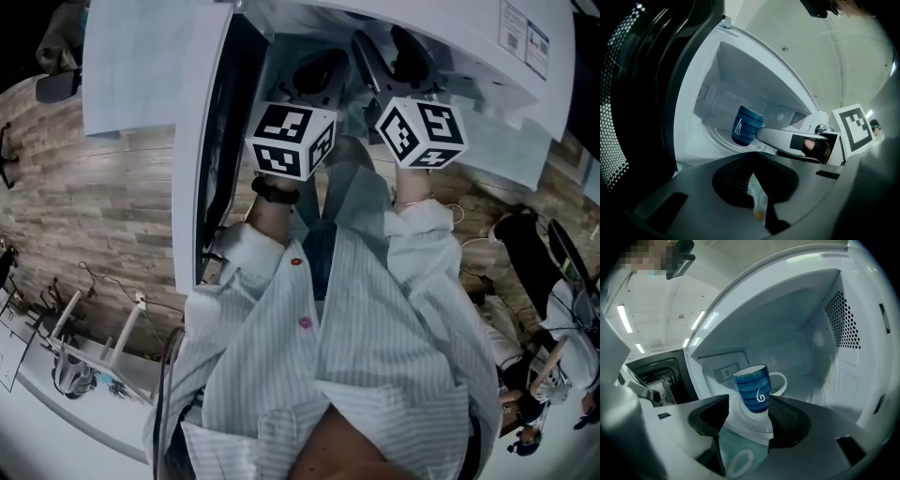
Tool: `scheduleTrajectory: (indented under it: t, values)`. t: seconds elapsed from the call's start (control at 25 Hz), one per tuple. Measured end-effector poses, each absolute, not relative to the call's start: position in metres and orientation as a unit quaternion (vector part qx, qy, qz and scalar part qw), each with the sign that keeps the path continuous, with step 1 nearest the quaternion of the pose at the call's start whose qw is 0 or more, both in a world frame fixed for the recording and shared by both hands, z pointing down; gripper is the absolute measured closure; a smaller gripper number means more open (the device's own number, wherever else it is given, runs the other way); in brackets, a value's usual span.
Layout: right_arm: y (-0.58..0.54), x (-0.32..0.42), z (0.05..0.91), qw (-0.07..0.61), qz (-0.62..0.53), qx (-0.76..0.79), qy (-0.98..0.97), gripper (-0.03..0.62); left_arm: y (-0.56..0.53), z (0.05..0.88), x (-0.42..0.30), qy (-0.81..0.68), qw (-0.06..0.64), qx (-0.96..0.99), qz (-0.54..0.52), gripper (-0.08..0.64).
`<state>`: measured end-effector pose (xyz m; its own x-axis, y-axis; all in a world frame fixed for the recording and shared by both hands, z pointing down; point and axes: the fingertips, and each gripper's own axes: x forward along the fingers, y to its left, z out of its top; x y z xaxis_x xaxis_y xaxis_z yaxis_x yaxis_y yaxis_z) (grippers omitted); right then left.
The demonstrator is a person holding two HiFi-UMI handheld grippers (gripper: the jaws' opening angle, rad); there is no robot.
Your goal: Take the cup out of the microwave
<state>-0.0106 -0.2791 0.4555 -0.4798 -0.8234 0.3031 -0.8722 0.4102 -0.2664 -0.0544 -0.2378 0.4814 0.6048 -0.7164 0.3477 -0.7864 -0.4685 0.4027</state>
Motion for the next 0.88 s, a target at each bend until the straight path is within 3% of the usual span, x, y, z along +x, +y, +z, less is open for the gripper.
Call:
scheduleTrajectory:
  t: [0.44,0.88]
  values:
    - [-0.304,-0.018,0.455,0.071,0.170,0.520,-0.834,0.270,-0.241,0.487,-0.061,-0.440,0.272,0.853,0.065,0.552]
    - [-0.322,-0.019,0.457,0.082,0.170,0.531,-0.826,0.247,-0.237,0.484,-0.056,-0.424,0.253,0.866,0.074,0.552]
